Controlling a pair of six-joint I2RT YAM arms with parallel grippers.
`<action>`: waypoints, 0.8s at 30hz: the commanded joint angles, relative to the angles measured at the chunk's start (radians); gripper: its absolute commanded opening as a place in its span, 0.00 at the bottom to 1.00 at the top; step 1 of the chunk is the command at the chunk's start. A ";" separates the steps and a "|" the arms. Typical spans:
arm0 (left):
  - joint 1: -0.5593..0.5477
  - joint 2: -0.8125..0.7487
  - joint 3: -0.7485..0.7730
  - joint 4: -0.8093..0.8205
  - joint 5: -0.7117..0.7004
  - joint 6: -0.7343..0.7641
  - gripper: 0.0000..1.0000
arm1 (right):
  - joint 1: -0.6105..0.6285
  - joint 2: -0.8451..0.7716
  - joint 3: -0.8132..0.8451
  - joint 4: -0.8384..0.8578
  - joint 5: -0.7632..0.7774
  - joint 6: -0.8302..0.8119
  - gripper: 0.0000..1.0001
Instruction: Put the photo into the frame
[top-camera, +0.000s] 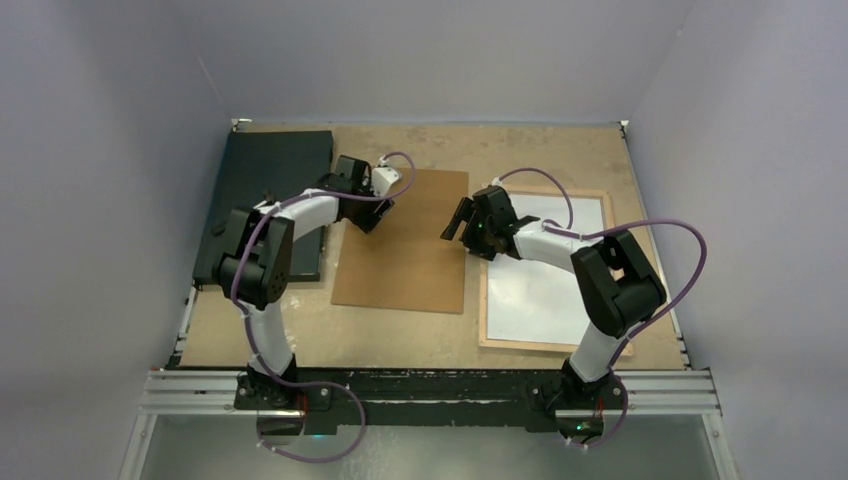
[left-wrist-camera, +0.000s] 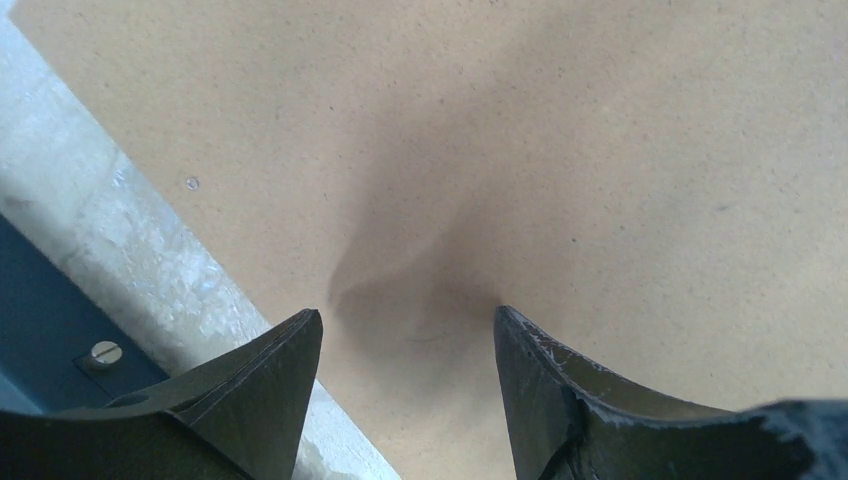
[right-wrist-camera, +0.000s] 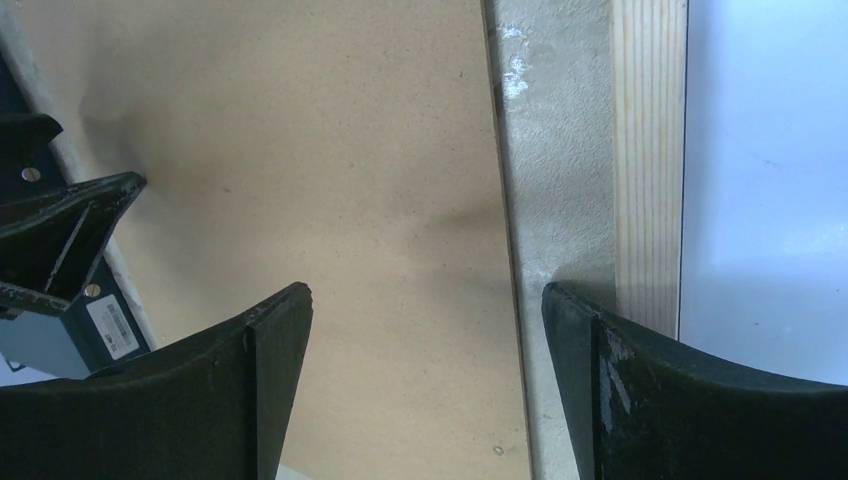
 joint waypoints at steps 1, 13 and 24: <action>0.035 -0.028 0.076 -0.167 0.065 -0.021 0.62 | 0.007 -0.013 -0.023 -0.084 0.033 0.009 0.88; 0.057 -0.004 0.055 0.012 -0.306 0.204 0.55 | 0.007 -0.028 -0.042 -0.065 0.048 0.035 0.88; 0.037 0.030 -0.053 0.081 -0.263 0.349 0.54 | 0.007 -0.058 -0.063 -0.060 0.048 0.057 0.89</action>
